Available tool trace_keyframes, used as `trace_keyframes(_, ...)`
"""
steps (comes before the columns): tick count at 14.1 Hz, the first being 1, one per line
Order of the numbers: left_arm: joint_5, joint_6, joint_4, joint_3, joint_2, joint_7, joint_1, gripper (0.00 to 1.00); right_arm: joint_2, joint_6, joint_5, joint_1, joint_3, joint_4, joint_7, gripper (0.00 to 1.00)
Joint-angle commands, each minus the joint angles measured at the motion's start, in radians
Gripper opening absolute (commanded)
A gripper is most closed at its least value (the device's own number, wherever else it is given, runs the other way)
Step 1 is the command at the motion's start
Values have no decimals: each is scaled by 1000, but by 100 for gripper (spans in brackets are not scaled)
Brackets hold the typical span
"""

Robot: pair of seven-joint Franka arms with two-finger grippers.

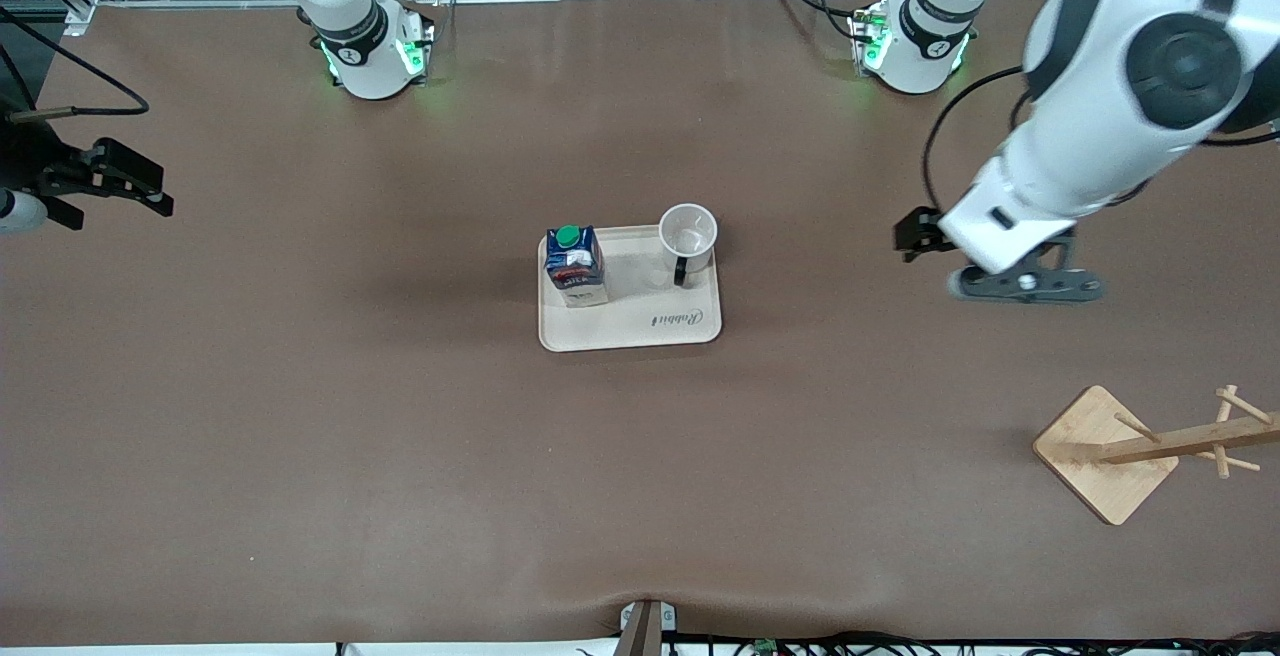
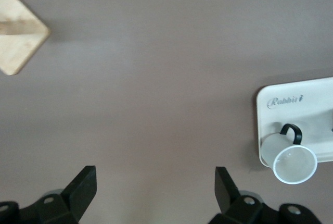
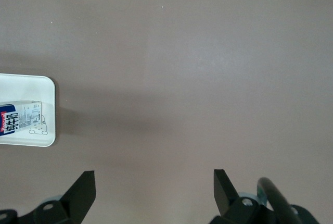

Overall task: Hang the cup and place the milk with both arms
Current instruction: 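Lower the left gripper onto the white mug rim and grasp it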

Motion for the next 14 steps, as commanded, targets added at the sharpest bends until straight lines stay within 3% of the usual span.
trace_keyframes(1, 0, 16, -20, 2, 10, -5, -39, 100, 7, 0, 14, -16, 10, 11, 7, 100)
trace_keyframes(4, 3, 40, -91, -1, -7, -7, -75, 100, 9, 0, 12, -17, 10, 11, 5, 100)
trace_keyframes(7, 3, 56, -120, -42, -1, -31, -79, 100, 10, 0, 12, -16, 10, 11, 5, 100)
trace_keyframes(14, 4, 226, -260, -157, 4, -134, -92, 100, 15, 0, 11, -16, 10, 11, 5, 100)
